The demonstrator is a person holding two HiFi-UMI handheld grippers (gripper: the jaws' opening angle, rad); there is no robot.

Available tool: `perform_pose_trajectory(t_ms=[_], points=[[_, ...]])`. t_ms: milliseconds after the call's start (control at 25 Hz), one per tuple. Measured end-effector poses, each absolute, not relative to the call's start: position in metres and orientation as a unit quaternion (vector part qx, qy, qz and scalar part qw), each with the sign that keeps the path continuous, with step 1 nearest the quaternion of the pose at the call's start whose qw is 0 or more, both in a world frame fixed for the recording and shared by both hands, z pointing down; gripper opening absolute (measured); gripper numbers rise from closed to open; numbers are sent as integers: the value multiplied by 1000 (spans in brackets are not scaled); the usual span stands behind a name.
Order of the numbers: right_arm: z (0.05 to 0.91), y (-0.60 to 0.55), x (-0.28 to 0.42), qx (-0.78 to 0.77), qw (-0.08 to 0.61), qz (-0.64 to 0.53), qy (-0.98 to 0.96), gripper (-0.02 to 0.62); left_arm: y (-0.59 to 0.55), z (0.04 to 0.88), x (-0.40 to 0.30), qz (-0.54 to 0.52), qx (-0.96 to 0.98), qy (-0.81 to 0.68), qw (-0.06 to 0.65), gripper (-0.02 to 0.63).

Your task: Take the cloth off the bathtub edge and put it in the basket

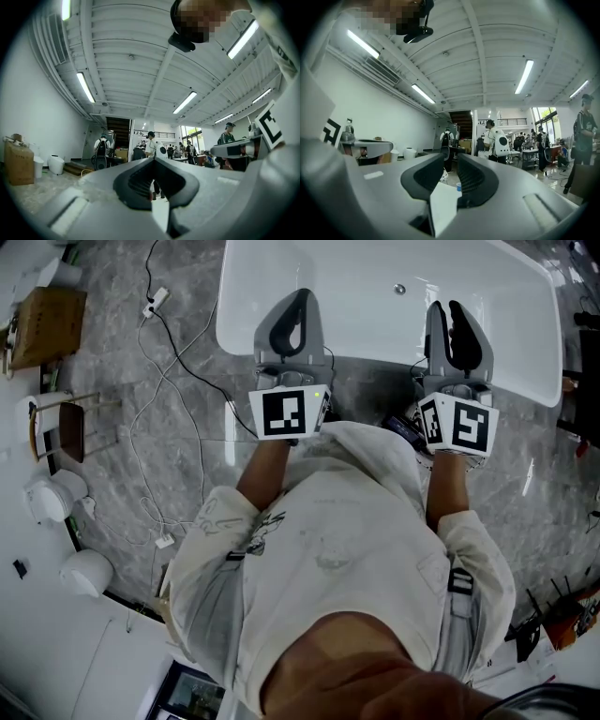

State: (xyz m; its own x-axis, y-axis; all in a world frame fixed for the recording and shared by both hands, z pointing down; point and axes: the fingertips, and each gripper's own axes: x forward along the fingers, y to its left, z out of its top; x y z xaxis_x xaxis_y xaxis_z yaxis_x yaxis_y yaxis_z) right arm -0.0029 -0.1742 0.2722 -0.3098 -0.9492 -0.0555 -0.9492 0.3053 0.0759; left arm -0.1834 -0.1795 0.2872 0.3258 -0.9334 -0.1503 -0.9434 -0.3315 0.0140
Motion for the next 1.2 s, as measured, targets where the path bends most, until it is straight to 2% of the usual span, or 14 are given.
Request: perform_pose_trajectory(t_ms=[80,240,400,960,1200], points=[[272,-175,-5,-589,-4,54,806,48,-179,285,-183,68,-814,576,38,0],[270,-174,-10,-584,-4,61,810,3,-177,282,-182,69,-814,575,39,0],[268,-170,-12,-568,17,54,821,2,-175,284,-180,58,-818,570,41,0],[281,-173,-5,-569,-14,47,821,2,-180,276,-179,69,-819,567,49,0],[284,-173,-2,-579,-7,41,814,2,-180,285,-178,56,-823,563,49,0]])
